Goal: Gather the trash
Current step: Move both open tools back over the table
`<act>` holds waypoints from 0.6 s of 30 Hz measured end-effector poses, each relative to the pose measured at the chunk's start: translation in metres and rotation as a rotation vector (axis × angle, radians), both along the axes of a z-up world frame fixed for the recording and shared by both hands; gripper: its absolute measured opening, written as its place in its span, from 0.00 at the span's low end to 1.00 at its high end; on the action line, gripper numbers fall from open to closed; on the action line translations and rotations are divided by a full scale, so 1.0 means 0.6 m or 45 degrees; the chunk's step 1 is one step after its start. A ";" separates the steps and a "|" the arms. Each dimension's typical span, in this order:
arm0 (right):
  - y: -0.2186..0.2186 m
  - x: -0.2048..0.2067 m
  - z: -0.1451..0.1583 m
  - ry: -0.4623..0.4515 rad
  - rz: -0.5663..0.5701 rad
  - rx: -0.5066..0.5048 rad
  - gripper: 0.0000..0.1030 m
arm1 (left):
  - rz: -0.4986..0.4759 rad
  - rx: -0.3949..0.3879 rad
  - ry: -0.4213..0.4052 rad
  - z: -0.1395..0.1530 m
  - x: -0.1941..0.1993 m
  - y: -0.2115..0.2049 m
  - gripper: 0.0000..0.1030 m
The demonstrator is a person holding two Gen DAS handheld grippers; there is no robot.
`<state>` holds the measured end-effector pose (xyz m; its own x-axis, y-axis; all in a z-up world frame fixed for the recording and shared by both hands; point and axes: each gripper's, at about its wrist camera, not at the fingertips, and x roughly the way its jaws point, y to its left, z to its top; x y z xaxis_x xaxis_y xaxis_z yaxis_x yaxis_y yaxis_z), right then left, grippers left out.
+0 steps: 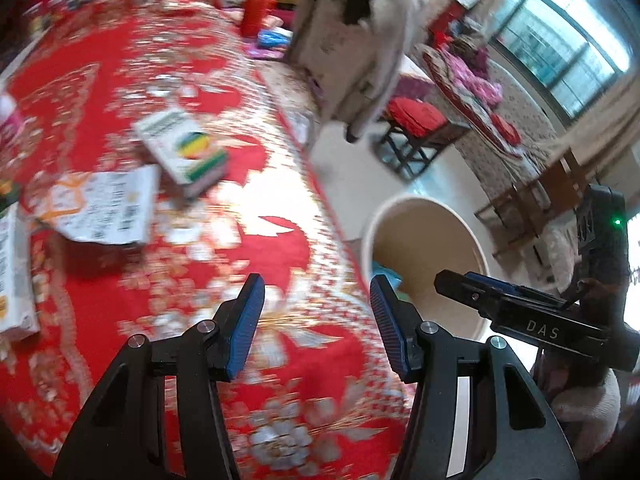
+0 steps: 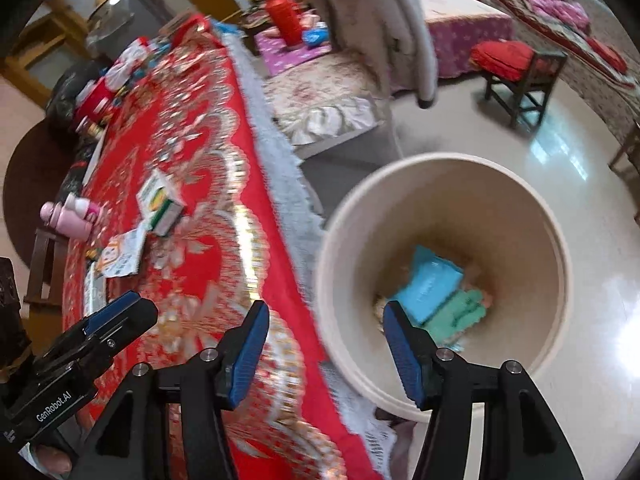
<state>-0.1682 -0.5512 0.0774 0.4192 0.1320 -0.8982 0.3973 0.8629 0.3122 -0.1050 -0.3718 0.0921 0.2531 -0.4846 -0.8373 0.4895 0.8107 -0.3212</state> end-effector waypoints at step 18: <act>0.216 0.146 -0.007 -0.022 0.358 0.031 0.57 | 0.464 0.082 -0.006 -0.006 0.062 0.295 0.52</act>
<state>-0.0809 -0.4217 0.0734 0.3781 0.2669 -0.8864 0.1378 0.9306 0.3390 -0.0679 -0.1950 0.0884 0.4032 -0.3083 -0.8616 0.1661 0.9506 -0.2624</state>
